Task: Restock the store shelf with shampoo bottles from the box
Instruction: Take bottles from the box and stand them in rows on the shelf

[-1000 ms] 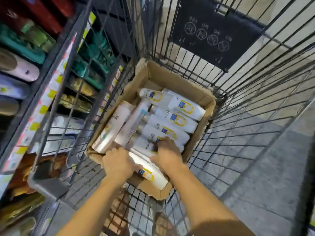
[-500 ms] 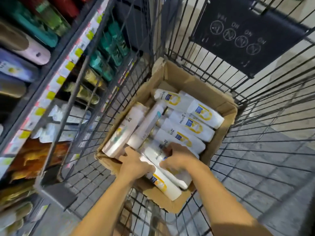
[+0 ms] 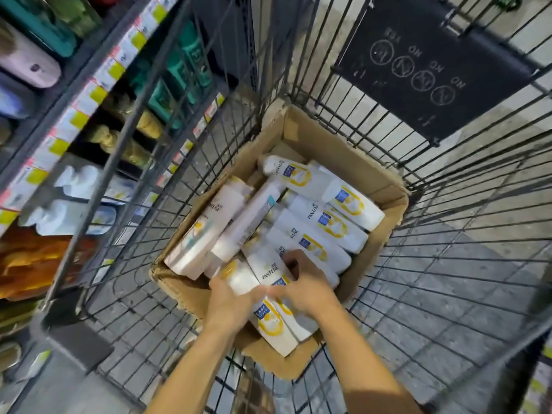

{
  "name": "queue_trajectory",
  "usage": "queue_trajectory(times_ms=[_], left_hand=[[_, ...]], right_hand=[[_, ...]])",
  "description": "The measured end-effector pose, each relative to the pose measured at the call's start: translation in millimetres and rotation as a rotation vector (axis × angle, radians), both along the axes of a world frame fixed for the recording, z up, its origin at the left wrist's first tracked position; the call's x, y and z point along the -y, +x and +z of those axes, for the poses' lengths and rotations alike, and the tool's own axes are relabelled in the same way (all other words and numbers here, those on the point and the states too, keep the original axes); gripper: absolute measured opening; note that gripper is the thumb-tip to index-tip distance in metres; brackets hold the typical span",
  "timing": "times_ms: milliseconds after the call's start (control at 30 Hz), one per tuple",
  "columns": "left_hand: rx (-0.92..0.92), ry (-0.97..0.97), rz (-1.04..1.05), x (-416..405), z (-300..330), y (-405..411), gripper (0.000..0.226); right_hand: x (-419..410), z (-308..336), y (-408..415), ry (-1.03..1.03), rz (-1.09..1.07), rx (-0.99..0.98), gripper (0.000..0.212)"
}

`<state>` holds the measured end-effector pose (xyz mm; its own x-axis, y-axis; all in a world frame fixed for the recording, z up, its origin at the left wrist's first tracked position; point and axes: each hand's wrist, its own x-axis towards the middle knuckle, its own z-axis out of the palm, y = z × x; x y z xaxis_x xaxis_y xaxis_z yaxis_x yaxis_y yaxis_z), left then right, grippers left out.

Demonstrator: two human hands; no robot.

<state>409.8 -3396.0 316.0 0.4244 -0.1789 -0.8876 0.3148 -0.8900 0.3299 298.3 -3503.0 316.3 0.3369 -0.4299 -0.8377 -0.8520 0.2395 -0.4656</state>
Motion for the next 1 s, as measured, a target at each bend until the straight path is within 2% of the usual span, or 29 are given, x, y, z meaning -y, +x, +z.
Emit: queue_trajectory(times_ms=[133,233,300,367,500,700,833,1000], left_hand=[[-0.058,-0.072,-0.007,-7.0,-4.3,-0.5,0.083],[-0.048,-0.089,0.019,-7.2,-6.6,-5.7,0.083],[-0.017,-0.134,0.079,-7.8,-4.0,-10.6,0.082],[0.045,-0.184,0.112,-6.8,2.8,-14.8,0.069],[0.14,-0.375,0.038,4.0,40.6,-12.6,0.053],[0.238,-0.709,-0.084,17.2,163.5,32.1,0.05],[0.375,-0.885,-0.135,10.7,264.2,68.3,0.068],[0.544,-1.065,-0.192,-30.2,404.3,117.3,0.09]], right_hand=[[-3.2,0.6,-1.9,-0.048,0.03,0.014,0.058],[-2.1,0.7,-2.7,-0.066,0.078,0.001,0.062],[-2.0,4.1,-2.0,-0.108,0.083,0.01,0.061],[-0.9,7.9,-1.8,-0.128,0.086,0.017,0.065],[4.5,31.7,-9.6,-0.183,-0.017,0.051,0.058],[17.1,147.2,-5.2,-0.43,-0.148,0.264,0.04],[13.1,251.1,20.7,-0.591,-0.19,0.491,0.043],[-16.2,392.1,72.1,-0.669,-0.094,0.775,0.043]])
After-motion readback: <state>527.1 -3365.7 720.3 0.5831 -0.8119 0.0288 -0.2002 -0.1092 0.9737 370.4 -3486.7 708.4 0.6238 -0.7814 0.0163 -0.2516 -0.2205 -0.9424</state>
